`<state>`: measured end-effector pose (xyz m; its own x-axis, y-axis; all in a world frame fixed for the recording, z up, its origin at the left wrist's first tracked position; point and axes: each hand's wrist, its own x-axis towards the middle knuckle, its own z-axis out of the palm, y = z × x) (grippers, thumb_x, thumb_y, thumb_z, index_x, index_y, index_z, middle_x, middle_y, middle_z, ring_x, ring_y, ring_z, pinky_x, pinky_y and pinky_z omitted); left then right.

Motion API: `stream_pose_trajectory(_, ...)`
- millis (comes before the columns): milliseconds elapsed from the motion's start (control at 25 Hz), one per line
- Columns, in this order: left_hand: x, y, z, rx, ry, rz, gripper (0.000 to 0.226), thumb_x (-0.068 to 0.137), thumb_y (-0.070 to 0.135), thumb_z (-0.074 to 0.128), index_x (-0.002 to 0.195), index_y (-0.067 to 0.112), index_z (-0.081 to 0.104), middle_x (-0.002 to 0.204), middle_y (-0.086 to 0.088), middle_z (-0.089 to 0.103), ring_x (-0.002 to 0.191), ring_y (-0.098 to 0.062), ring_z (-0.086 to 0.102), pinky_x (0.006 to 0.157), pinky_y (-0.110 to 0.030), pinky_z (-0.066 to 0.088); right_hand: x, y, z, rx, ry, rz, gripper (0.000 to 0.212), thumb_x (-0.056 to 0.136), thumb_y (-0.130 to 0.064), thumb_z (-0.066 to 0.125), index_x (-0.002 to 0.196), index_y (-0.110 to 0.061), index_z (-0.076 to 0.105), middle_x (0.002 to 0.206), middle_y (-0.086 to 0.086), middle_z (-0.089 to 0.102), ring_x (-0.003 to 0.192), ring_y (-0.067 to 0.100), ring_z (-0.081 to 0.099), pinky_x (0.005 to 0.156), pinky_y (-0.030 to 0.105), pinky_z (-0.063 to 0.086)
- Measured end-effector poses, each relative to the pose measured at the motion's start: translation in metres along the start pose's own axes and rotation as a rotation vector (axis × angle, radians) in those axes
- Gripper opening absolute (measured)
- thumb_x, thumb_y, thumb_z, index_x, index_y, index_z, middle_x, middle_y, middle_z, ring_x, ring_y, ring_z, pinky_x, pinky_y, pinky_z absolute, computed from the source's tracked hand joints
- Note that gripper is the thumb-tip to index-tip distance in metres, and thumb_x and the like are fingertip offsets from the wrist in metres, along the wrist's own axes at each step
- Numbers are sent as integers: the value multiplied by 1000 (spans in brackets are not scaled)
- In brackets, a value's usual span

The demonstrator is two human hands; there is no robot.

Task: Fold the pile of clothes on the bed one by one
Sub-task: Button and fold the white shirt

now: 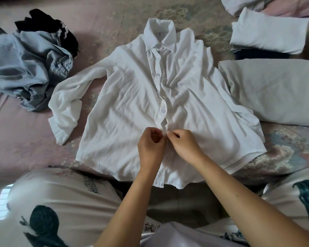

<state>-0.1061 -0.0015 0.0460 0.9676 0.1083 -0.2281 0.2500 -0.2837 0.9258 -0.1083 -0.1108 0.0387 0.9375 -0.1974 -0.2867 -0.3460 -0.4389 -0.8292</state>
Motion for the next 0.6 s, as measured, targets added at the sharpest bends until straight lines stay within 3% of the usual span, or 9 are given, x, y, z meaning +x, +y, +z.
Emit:
stream_pose_trajectory(160,-4,1,3,71,19,100,17,82,2,65,84,16,55,73,10,59,67,3,56,61,-7,42,1,2,2,154,32,93,43,90,-23,62,54,-7,42,46,-3,27,44,8,25,44,22,21)
stream_pose_trajectory(320,-8,-1,5,105,30,140,18,82,5,68,84,16,54,75,8,59,69,-4,57,62,-8,42,5,3,5,216,53,158,35,88,-14,60,64,11,54,58,9,37,56,17,33,54,27,27)
stream_pose_trajectory(480,-5,-8,4,125,-4,95,8,86,14,66,86,21,63,85,6,65,79,-3,59,66,-6,42,8,6,9,217,73,136,39,90,-17,57,77,19,54,63,10,42,62,18,36,58,28,28)
stream_pose_trajectory(600,-2,-9,1,200,-35,94,9,90,20,61,86,17,68,85,5,66,78,-2,58,64,-3,39,5,9,9,162,81,65,40,93,-21,55,83,19,56,65,26,47,62,18,41,57,28,31)
